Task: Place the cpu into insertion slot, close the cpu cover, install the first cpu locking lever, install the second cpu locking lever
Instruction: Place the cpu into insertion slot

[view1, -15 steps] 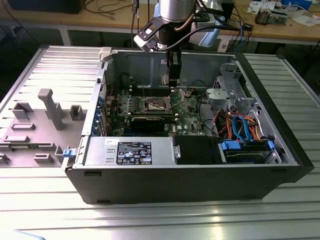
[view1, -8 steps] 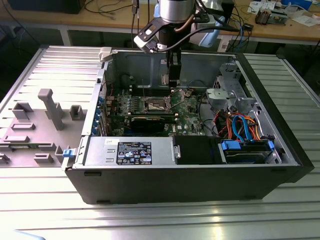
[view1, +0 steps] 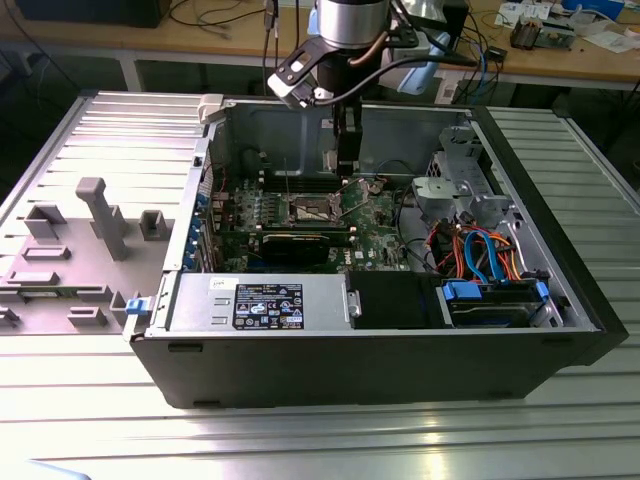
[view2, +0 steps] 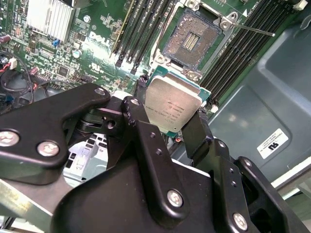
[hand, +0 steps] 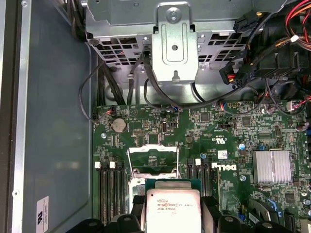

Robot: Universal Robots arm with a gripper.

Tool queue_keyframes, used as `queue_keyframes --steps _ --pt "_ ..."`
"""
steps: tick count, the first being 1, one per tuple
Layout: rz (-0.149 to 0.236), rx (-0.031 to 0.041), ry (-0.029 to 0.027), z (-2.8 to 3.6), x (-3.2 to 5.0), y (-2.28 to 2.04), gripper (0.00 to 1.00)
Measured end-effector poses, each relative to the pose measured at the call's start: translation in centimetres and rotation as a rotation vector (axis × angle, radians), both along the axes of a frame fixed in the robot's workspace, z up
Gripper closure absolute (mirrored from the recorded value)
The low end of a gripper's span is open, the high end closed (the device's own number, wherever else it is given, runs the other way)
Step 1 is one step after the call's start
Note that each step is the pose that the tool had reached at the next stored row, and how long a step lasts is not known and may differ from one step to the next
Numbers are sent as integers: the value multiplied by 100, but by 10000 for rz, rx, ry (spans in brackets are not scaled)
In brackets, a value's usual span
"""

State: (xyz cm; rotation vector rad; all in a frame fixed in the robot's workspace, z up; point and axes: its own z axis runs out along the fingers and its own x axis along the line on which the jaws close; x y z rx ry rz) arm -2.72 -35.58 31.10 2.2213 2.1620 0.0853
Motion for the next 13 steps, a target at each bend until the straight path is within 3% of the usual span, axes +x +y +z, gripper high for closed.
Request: queue_keyframes --steps 13 --pt "0 2 -1 -42 0 0 46"
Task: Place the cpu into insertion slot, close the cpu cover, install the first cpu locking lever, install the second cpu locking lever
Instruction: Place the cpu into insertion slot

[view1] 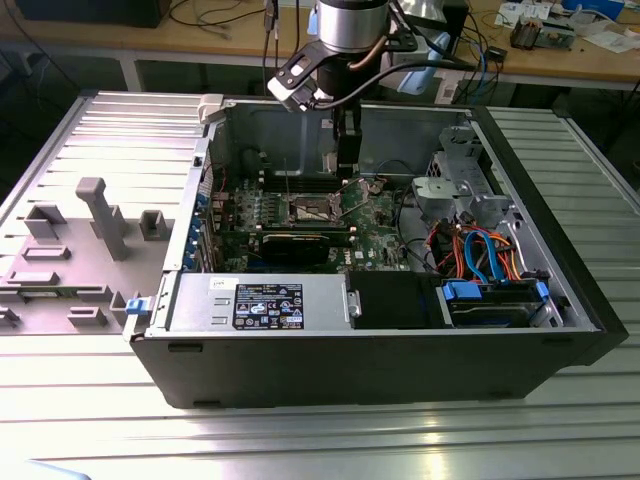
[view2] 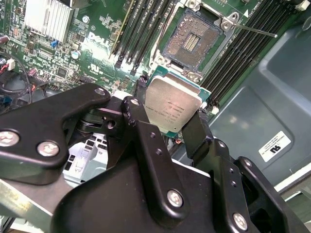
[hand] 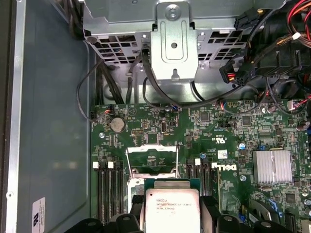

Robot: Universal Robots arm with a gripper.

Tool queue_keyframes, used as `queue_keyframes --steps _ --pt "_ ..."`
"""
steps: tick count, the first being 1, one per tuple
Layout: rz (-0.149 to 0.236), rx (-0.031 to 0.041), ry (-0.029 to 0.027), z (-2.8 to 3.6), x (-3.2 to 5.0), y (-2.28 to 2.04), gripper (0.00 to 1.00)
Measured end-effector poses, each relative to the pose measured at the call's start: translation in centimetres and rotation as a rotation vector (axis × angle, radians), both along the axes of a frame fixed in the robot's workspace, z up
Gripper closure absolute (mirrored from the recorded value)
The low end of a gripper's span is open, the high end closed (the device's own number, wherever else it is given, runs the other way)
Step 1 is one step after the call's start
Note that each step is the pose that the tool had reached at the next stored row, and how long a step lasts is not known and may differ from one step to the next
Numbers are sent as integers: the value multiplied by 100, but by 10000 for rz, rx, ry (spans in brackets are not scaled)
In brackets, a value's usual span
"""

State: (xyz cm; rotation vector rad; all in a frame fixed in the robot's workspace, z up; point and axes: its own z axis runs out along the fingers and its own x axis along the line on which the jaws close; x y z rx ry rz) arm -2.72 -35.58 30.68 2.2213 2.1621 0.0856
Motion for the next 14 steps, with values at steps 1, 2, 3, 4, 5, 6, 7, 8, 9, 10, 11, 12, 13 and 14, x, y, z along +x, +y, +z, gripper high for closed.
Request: queue_keyframes --steps 1,2,3,4,5,6,7,8,9,10,11,12,13,14 --pt "0 0 1 -3 0 0 46" --pt "0 0 0 -6 0 0 46" --pt "0 1 0 -10 0 0 46" --pt "0 2 1 -13 0 0 46" --pt "0 3 0 -16 0 0 46" --pt "0 4 0 -19 0 0 46" --pt "0 3 0 -21 0 0 46" --pt "0 4 0 -24 0 0 46" --pt "0 4 0 -26 0 0 46" --pt "0 7 0 -30 0 0 46" --pt "0 9 -1 -34 0 0 46" --pt "0 7 0 -42 0 0 46" --pt "0 8 0 -51 -1 0 46" --pt "0 7 0 -59 -1 0 46"
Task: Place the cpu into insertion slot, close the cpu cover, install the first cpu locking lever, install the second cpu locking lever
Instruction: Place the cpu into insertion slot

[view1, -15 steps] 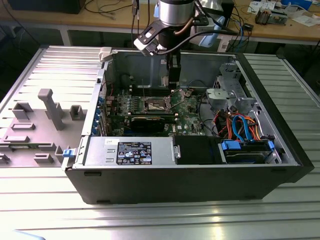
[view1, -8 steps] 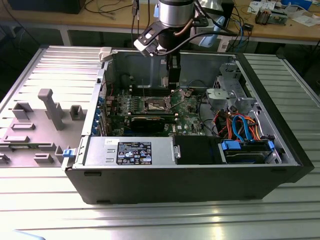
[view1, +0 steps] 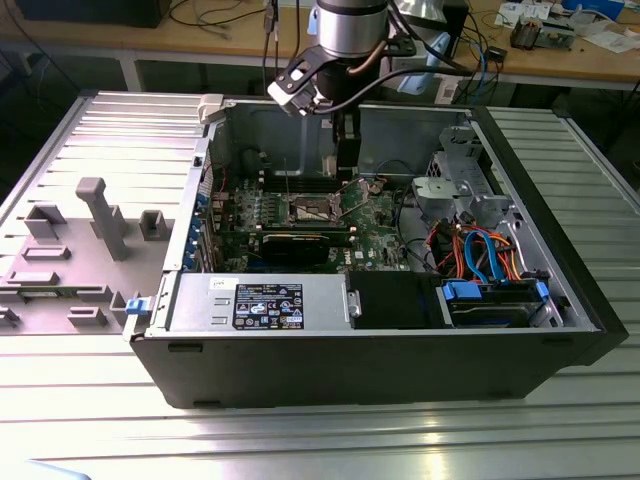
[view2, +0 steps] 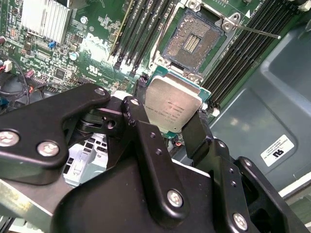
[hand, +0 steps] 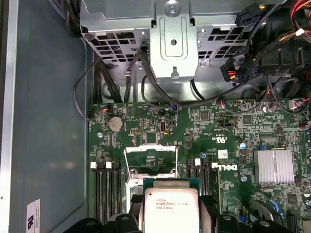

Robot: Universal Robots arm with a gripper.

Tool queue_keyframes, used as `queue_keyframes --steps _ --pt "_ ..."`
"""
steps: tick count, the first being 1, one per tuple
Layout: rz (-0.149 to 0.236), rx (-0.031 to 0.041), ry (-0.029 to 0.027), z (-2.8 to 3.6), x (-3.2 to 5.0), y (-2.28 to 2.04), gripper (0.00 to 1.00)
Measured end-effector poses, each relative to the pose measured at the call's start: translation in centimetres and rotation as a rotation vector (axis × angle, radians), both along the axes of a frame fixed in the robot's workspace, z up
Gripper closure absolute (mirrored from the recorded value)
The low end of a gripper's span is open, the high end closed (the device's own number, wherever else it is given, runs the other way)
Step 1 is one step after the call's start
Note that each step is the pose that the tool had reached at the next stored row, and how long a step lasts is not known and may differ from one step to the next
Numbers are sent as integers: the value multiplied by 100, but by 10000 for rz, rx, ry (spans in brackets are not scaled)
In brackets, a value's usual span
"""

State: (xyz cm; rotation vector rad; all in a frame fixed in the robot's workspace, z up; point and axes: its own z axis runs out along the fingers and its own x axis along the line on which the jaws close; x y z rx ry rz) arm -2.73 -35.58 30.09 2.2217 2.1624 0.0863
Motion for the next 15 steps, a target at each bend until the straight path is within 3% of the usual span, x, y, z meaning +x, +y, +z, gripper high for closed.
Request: queue_keyframes --steps 5,11,15 --pt "-1 2 4 -16 -1 0 46" --pt "0 2 30 -100 -5 3 46" --pt "0 2 39 -141 -38 29 46"
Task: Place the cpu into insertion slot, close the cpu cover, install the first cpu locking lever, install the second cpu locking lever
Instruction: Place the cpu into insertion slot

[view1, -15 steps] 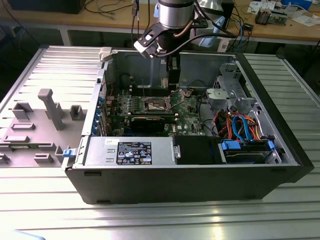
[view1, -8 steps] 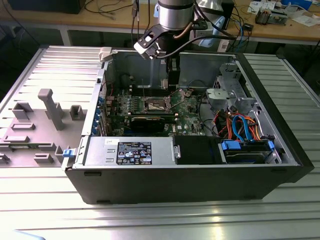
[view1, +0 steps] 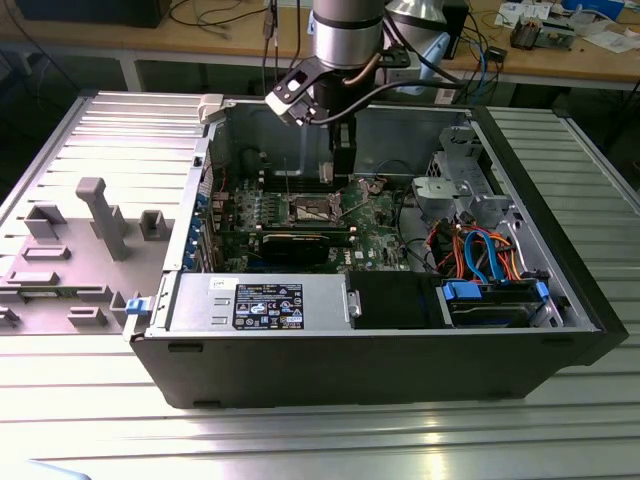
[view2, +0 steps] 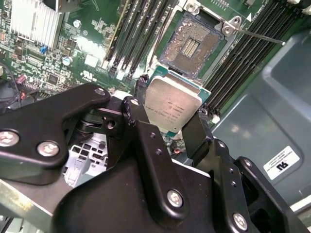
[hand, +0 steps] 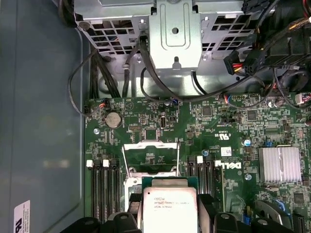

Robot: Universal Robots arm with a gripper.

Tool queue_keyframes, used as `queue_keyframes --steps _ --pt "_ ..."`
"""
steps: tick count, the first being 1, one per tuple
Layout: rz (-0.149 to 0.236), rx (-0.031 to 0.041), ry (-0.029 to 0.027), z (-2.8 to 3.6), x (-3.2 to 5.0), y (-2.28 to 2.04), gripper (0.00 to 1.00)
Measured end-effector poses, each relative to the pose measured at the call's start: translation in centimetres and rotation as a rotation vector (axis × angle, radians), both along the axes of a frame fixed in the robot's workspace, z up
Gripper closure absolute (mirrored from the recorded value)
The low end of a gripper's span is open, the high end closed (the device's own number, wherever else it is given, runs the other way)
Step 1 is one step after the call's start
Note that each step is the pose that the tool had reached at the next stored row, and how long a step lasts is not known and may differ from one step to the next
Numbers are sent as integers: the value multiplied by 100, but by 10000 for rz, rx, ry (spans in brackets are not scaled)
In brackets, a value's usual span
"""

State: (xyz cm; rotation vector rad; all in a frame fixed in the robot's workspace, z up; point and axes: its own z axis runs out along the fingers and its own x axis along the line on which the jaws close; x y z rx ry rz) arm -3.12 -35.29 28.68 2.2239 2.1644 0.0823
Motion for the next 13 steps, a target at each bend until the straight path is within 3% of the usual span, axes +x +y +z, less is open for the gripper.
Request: queue_keyframes --steps 4,7,13 --pt "4 21 1 -31 -40 11 46" --pt "37 90 -1 -47 -67 24 46" --pt "102 111 6 -96 -96 71 46"
